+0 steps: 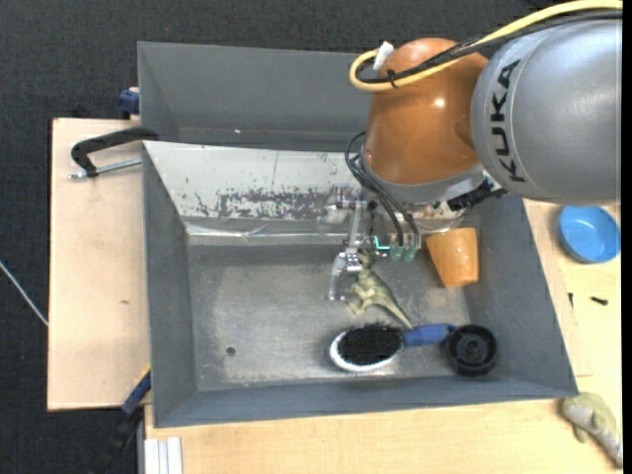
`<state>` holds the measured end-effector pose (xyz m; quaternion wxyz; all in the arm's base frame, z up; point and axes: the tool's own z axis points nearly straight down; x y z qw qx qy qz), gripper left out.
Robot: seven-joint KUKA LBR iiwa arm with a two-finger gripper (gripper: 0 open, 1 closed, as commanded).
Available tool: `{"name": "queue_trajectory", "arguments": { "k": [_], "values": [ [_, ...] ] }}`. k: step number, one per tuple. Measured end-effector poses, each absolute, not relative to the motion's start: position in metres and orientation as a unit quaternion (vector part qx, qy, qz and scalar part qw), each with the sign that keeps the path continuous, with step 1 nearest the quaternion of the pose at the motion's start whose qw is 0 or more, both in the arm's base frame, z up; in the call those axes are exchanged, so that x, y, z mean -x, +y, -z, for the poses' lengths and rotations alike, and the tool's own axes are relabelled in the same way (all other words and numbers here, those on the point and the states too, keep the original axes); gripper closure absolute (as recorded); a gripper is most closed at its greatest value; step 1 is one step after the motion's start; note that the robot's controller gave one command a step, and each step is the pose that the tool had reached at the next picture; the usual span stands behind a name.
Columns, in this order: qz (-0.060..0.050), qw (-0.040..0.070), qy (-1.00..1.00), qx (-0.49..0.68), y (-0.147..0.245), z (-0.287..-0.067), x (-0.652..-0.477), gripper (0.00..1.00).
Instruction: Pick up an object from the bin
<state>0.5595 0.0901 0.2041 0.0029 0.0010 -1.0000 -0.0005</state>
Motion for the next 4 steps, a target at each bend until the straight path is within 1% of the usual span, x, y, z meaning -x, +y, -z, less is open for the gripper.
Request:
{"name": "queue_trajectory", "arguments": {
  "k": [1, 2, 3, 4],
  "values": [
    [0.0, 0.003, -0.996, -0.094, 0.023, -0.09, -0.569, 0.0],
    [0.002, -0.004, -0.996, -0.093, -0.037, -0.073, -0.571, 0.0],
    [0.001, -0.009, -0.996, -0.094, -0.035, -0.074, -0.574, 1.0],
    [-0.003, -0.007, -0.986, -0.168, -0.094, -0.19, -0.592, 1.0]
  ]
}}
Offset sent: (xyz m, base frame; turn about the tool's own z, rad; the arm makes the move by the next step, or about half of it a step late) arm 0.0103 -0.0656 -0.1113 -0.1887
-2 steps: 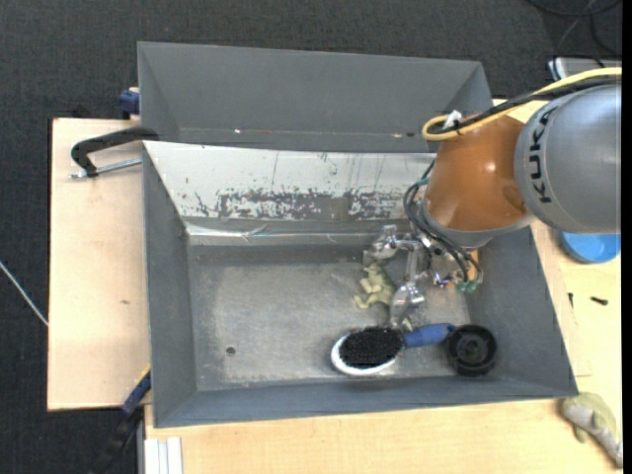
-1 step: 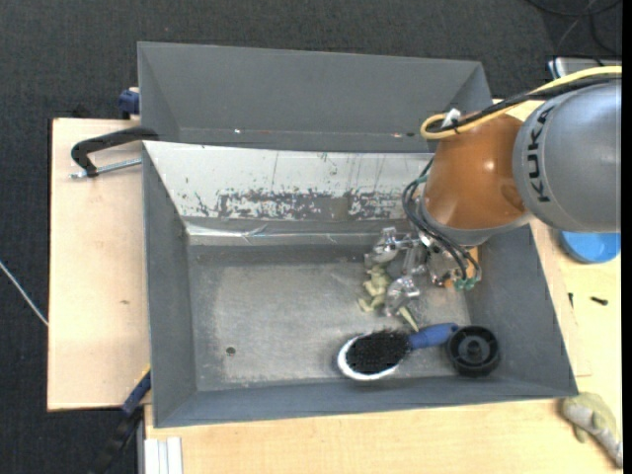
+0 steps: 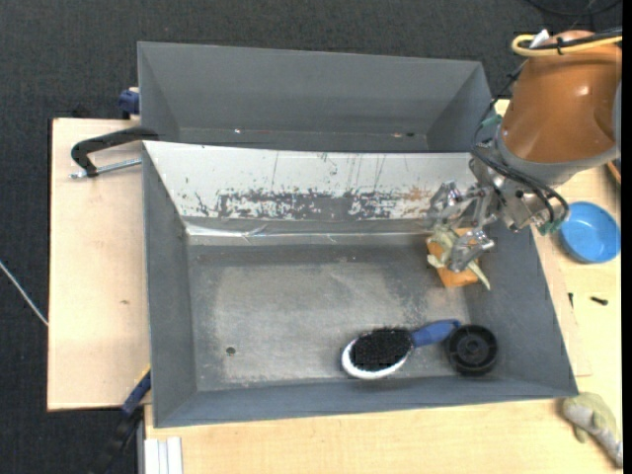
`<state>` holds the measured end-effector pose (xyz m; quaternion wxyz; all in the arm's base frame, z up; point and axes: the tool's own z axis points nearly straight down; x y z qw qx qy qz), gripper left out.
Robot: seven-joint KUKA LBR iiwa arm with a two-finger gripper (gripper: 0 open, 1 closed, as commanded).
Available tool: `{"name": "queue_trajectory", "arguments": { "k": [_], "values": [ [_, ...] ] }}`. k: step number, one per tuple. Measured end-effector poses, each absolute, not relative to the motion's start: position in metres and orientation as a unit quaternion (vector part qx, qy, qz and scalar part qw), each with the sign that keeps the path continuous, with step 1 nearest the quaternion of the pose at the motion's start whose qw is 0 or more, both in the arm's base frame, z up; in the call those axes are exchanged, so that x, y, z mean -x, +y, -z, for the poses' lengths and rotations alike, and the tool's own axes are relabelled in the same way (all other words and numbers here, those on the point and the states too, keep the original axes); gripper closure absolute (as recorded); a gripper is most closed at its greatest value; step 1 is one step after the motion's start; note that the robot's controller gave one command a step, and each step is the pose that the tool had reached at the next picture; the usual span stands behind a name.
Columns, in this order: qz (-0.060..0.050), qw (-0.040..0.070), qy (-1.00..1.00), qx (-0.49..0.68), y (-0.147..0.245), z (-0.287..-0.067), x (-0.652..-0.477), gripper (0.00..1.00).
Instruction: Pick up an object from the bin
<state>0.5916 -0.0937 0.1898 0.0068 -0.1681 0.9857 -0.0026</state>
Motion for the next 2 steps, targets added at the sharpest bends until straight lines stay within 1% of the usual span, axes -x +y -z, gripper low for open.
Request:
{"name": "queue_trajectory", "arguments": {
  "k": [1, 2],
  "values": [
    [0.002, 0.006, 0.957, 0.288, -0.079, -0.294, -0.594, 1.0],
    [0.001, 0.005, 0.934, 0.357, -0.066, -0.345, -0.594, 1.0]
  ]
}}
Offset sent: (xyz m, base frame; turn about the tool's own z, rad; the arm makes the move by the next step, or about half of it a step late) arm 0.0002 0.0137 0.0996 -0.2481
